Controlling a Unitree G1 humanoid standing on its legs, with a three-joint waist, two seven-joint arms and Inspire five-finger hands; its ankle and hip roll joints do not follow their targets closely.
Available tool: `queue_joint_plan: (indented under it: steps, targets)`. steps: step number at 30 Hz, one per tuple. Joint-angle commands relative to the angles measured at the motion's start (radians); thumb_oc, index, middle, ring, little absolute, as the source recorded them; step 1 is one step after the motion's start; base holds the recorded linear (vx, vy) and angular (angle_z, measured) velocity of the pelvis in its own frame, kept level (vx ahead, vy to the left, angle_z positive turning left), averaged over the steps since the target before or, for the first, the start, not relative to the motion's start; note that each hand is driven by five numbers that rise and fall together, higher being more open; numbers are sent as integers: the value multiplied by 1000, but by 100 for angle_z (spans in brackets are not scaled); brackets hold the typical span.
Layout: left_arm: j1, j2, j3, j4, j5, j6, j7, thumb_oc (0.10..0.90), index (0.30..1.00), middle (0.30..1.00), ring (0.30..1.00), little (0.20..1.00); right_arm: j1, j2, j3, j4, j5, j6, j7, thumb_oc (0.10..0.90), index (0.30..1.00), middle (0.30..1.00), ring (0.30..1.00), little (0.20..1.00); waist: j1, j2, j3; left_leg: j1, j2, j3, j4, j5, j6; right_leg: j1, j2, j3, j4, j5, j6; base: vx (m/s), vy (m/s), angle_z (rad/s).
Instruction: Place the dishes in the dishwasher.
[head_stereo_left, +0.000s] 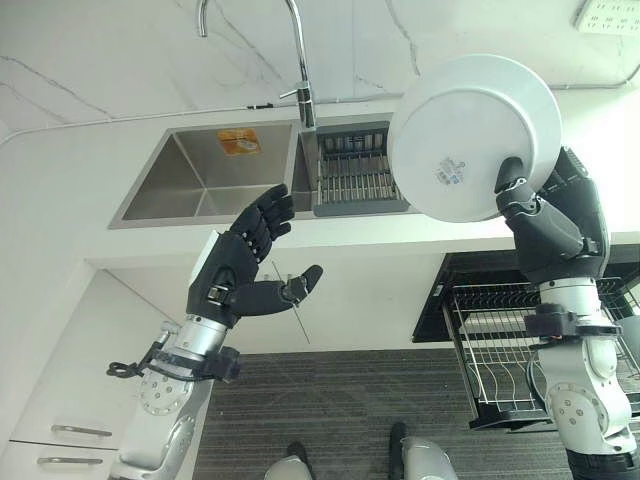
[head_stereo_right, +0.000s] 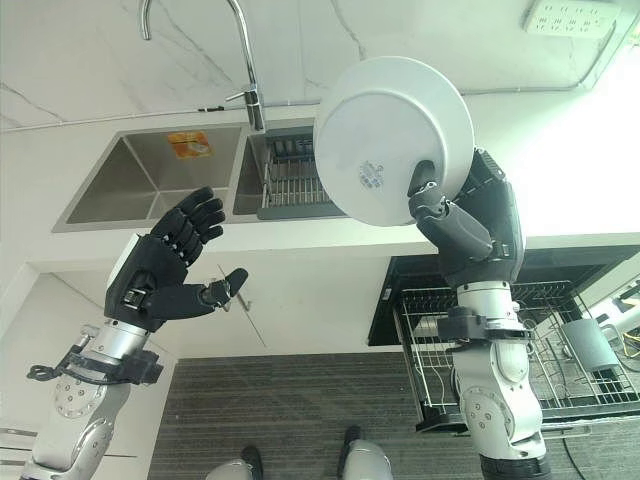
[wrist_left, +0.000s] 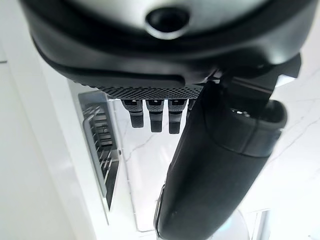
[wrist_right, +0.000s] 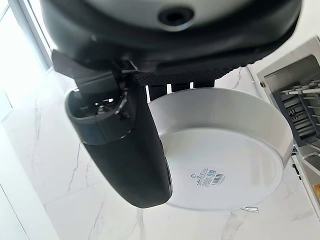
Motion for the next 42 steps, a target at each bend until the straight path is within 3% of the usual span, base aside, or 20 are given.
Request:
queue_joint_plan:
  steps: [1,2,3,4,6,9,13,16,18,22,23,24,26,27,29,31,33,35,37,42]
  targets:
    - [-53,-1,43,-125,-8,-129,10,800,900,900,900,900,-122,-13,-74,-138,8,-123,13,400,300,300,300,300,4,-19,-30,51,-47,-42,111,-158,-19,148,21,32,-81,-140,93,-96,93,-6]
    - [-33,-15,64,-141,-7,-126,15,800,900,900,900,900,-108,-2,-70,-136,35,-124,24,400,300,300,300,300,31,-35,-22,65,-156,-84,111,-174,19,143,11,62,-81,-128,99,-150,117,-21]
    - [-26,-36,79,-144,5,-123,5,800,900,900,900,900,-85,31,-59,-140,56,-135,35,400,300,300,300,300,42,-48,-18,69,-221,-93,111,-183,48,139,4,89,-81,-114,105,-258,208,-73]
    - [-36,-40,73,-132,19,-127,-4,800,900,900,900,900,-73,69,-39,-133,49,-160,35,400,300,300,300,300,37,-47,-14,73,-240,-92,111,-203,71,128,14,111,-81,-95,113,-219,197,-112]
    - [-42,-28,72,-123,19,-122,-6,800,900,900,900,900,-77,97,-20,-131,28,-166,22,400,300,300,300,300,26,-41,-10,85,-245,-106,111,-226,84,103,19,127,-81,-61,133,-158,182,-98]
    - [-32,-6,92,-123,-10,-114,-36,800,900,900,900,900,-30,117,-31,-146,49,-175,43,400,300,300,300,300,8,-57,-3,84,-261,-131,111,-251,96,56,14,150,-81,-3,163,-123,124,-14]
    - [-20,-6,91,-127,7,-113,-52,800,900,900,900,900,19,112,-55,-147,93,-206,89,400,300,300,300,300,-14,-77,28,69,-295,-189,111,-264,119,3,32,189,-81,45,167,-132,111,-7]
    - [-27,9,79,-116,4,-116,-37,800,900,900,900,900,32,118,-52,-151,108,-211,78,400,300,300,300,300,-25,-73,37,65,-299,-197,111,-260,134,5,51,200,-81,55,163,-127,64,-21]
    - [-38,19,67,-122,5,-127,-28,800,900,900,900,900,47,110,-55,-149,121,-232,42,400,300,300,300,300,-41,-56,37,48,-288,-210,111,-246,155,75,97,228,-81,27,137,-162,31,-17]
    - [-79,11,21,-125,49,-115,-3,800,900,900,900,900,33,115,-36,-140,115,-277,39,400,300,300,300,300,-17,-52,26,25,-264,-197,111,-235,169,157,77,189,-81,-30,120,-142,-99,-17]
    - [-102,13,9,-126,55,-95,-12,800,900,900,900,900,28,132,-24,-145,86,-290,42,400,300,300,300,300,3,-62,17,20,-260,-193,111,-236,168,180,32,173,-81,-44,124,-84,-392,-52]
    - [-106,25,8,-133,57,-78,-10,800,900,900,900,900,18,147,-4,-165,64,-280,43,400,300,300,300,300,38,-73,10,25,-238,-170,111,-243,152,173,-75,120,-81,-15,148,-68,-557,-76]
    - [-99,41,27,-136,53,-63,-14,800,900,900,900,900,-10,171,33,-163,24,-263,64,400,300,300,300,300,57,-81,25,59,-187,-126,111,-258,121,113,-187,96,-81,52,190,60,-754,-144]
    - [-86,44,51,-131,47,-61,-15,800,900,900,900,900,-7,167,22,-166,-4,-287,74,400,300,300,300,300,54,-90,33,68,-153,-125,111,-251,108,107,-181,123,-81,30,199,159,-960,-115]
    - [-57,24,56,-117,68,-72,33,800,900,900,900,900,-24,144,5,-138,38,-280,79,400,300,300,300,300,48,-89,30,58,-96,-118,111,-221,77,94,-141,114,-81,-7,194,106,-780,20]
    - [-26,2,48,-94,104,-77,66,800,900,900,900,900,-40,105,-11,-116,40,-233,68,400,300,300,300,300,25,-80,18,23,0,-50,111,-169,20,73,-104,68,-81,-34,154,-15,-479,86]
    - [-4,-3,31,-39,72,-73,49,800,900,900,900,900,-36,64,-40,-99,38,-198,42,400,300,300,300,300,10,-67,15,-4,35,17,111,-136,-6,75,-108,12,-81,-41,143,-49,-199,46]
    - [39,-3,19,19,31,-64,64,800,900,900,900,900,-14,39,-56,-87,68,-163,36,400,300,300,300,300,4,-54,15,-30,43,43,111,-119,-20,82,-123,-28,-81,-43,151,7,12,119]
    - [89,-19,7,137,32,-76,117,800,900,900,900,900,9,61,-42,-61,69,-157,29,400,300,300,300,300,9,-47,12,-35,19,-6,111,-134,-15,94,-131,-23,-81,-47,156,48,127,76]
    - [126,-54,21,380,-8,-16,155,800,900,900,900,900,66,124,-14,-43,70,-126,-28,400,300,300,300,300,16,-56,-13,-24,-1,-12,111,-152,-7,102,-169,-44,-81,-38,176,54,72,-6]
